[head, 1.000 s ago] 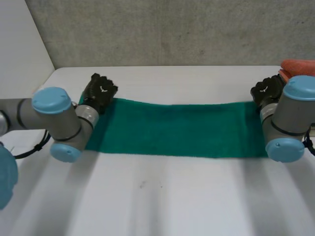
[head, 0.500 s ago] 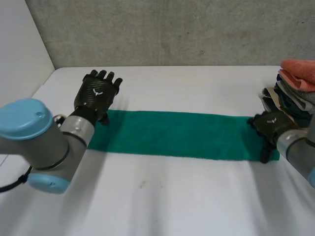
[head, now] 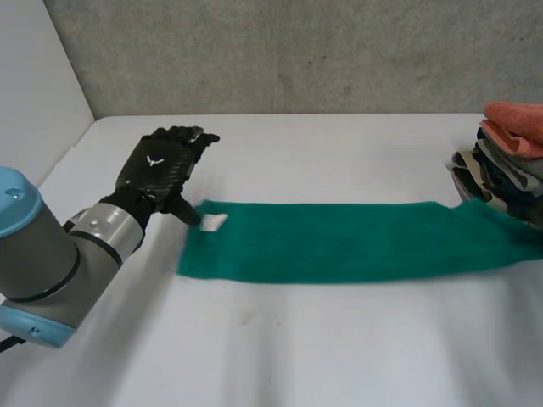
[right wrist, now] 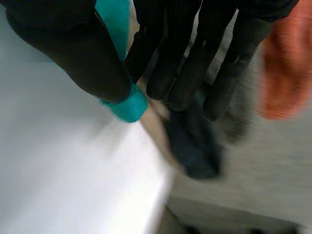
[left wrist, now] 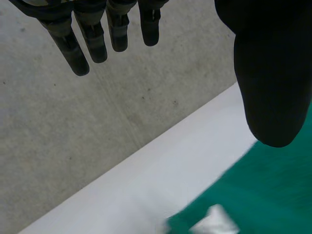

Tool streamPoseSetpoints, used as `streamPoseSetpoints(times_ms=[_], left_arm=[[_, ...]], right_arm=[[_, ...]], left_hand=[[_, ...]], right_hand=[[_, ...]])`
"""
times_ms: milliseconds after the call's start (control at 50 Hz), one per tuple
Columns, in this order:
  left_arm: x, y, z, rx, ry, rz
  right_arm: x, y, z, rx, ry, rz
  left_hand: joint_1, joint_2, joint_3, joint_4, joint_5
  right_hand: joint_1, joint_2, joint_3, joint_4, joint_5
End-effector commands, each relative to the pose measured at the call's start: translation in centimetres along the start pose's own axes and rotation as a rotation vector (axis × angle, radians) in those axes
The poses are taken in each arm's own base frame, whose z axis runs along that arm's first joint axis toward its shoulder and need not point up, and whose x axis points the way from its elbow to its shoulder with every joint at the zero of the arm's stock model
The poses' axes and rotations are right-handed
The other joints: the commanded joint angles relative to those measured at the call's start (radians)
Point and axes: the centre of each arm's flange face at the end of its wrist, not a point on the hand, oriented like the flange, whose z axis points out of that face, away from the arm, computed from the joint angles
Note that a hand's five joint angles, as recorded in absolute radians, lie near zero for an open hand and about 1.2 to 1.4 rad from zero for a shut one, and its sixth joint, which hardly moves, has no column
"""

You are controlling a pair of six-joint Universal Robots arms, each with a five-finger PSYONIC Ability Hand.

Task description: Fold the laundry.

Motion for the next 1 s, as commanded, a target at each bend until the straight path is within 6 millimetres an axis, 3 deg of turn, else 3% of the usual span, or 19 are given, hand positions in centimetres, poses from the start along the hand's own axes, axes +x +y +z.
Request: streamPoseSetpoints(times_ms=[20, 140, 160, 220, 240, 260, 320, 400, 500, 520, 540, 560, 620, 640, 700, 720, 800, 960, 1000], left_arm=[[-0.4, -1.6, -0.5, 0.032, -0.014, 0.005], [-1.0, -2.3, -0.6, 0.052, -0.033, 0.013], [-1.1, -2.3, -0.6, 0.053, -0.035, 0.015], [-1.3, -2.4, -0.6, 0.056, -0.043, 0.015], [-1.4, -2.4, -0.6, 0.056, -0.045, 0.015], [-1.4, -2.4, -0.6, 0.056, -0.046, 0.015], [-1.4, -2.4, -0.6, 0.056, -0.046, 0.015], [-1.5, -2.4, -0.6, 0.055, -0.048, 0.015], [-1.4, -2.2, -0.5, 0.050, -0.044, 0.015], [-1.4, -2.1, -0.5, 0.050, -0.044, 0.015], [-1.3, -2.1, -0.5, 0.051, -0.041, 0.016], [-1.2, -2.1, -0.4, 0.051, -0.038, 0.016], [-1.2, -2.2, -0.3, 0.057, -0.037, 0.021], [-1.1, -2.3, -0.2, 0.060, -0.036, 0.022], [-1.1, -2.6, -0.1, 0.075, -0.031, 0.027], [-1.0, -2.7, 0.0, 0.079, -0.031, 0.027], [-0.2, -2.9, 0.4, 0.089, -0.007, 0.029], [2.1, -2.8, 0.5, 0.088, 0.036, 0.023], [2.4, -2.5, 0.5, 0.077, 0.037, 0.021]], right_arm=[[2.1, -3.1, -0.2, 0.078, 0.132, -0.195], [-1.1, -10.9, -3.4, 0.365, 0.062, -0.103], [-2.7, -13.3, -4.8, 0.473, 0.016, -0.085], [-6.5, -16.0, -6.7, 0.625, -0.099, -0.080], [-9.4, -17.5, -8.1, 0.731, -0.182, -0.092], [-10.8, -18.2, -9.0, 0.786, -0.223, -0.098], [-15.3, -20.2, -12.0, 0.966, -0.346, -0.116], [-20.3, -21.0, -14.3, 1.106, -0.449, -0.145], [-24.9, -20.2, -14.9, 1.124, -0.541, -0.166], [-25.4, -19.9, -15.0, 1.121, -0.555, -0.170], [-25.7, -19.8, -15.1, 1.120, -0.564, -0.171], [-25.6, -19.7, -15.2, 1.114, -0.562, -0.172], [-24.9, -19.7, -15.1, 1.091, -0.548, -0.151], [-24.0, -19.9, -15.2, 1.057, -0.537, -0.102], [-21.9, -20.0, -15.1, 0.958, -0.509, 0.019], [-20.0, -19.9, -14.4, 0.868, -0.478, 0.109], [-15.9, -17.5, -12.2, 0.613, -0.465, 0.248], [-14.9, -11.2, -9.9, 0.270, -0.530, 0.281], [-14.4, -10.1, -9.0, 0.230, -0.507, 0.277]], left_hand=[[-0.015, -0.031, -0.038, -0.029, -0.048], [-0.015, -0.031, -0.038, -0.029, -0.048], [-0.015, -0.031, -0.038, -0.029, -0.048], [-0.015, -0.031, -0.038, -0.029, -0.048], [-0.015, -0.031, -0.038, -0.029, -0.048], [-0.015, -0.031, -0.038, -0.029, -0.048], [-0.012, -0.028, -0.035, -0.026, -0.045], [-0.012, -0.028, -0.035, -0.026, -0.045], [-0.015, -0.031, -0.038, -0.029, -0.048], [-0.015, -0.031, -0.038, -0.029, -0.048], [-0.015, -0.031, -0.038, -0.029, -0.048], [-0.015, -0.031, -0.038, -0.029, -0.048], [-0.015, -0.031, -0.038, -0.029, -0.048], [-0.015, -0.031, -0.038, -0.029, -0.048], [-0.015, -0.031, -0.038, -0.029, -0.048], [-0.015, -0.031, -0.038, -0.029, -0.048], [-0.015, -0.031, -0.038, -0.029, -0.048], [-0.015, -0.031, -0.038, -0.029, -0.048], [-0.012, -0.028, -0.035, -0.026, -0.045]], right_hand=[[0.274, 0.216, 0.208, 0.200, 0.244], [0.274, 0.216, 0.208, 0.200, 0.244], [0.274, 0.216, 0.208, 0.200, 0.244], [0.274, 0.216, 0.208, 0.200, 0.244], [0.274, 0.216, 0.208, 0.200, 0.244], [0.274, 0.216, 0.208, 0.200, 0.244], [0.274, 0.216, 0.208, 0.200, 0.244], [0.274, 0.216, 0.208, 0.200, 0.244], [0.274, 0.216, 0.208, 0.200, 0.244], [0.104, 0.046, 0.038, 0.029, 0.073], [-0.134, -0.192, -0.199, -0.208, -0.164], [-0.514, -0.572, -0.580, -0.588, -0.544], [-0.720, -0.778, -0.785, -0.794, -0.750], [-0.924, -0.982, -0.989, -0.998, -0.954], [-0.948, -1.006, -1.013, -1.022, -0.978], [-0.948, -1.006, -1.013, -1.022, -0.978], [-0.948, -1.006, -1.013, -1.022, -0.978], [-0.947, -1.005, -1.013, -1.021, -0.977], [-0.637, -0.695, -0.703, -0.711, -0.667]])
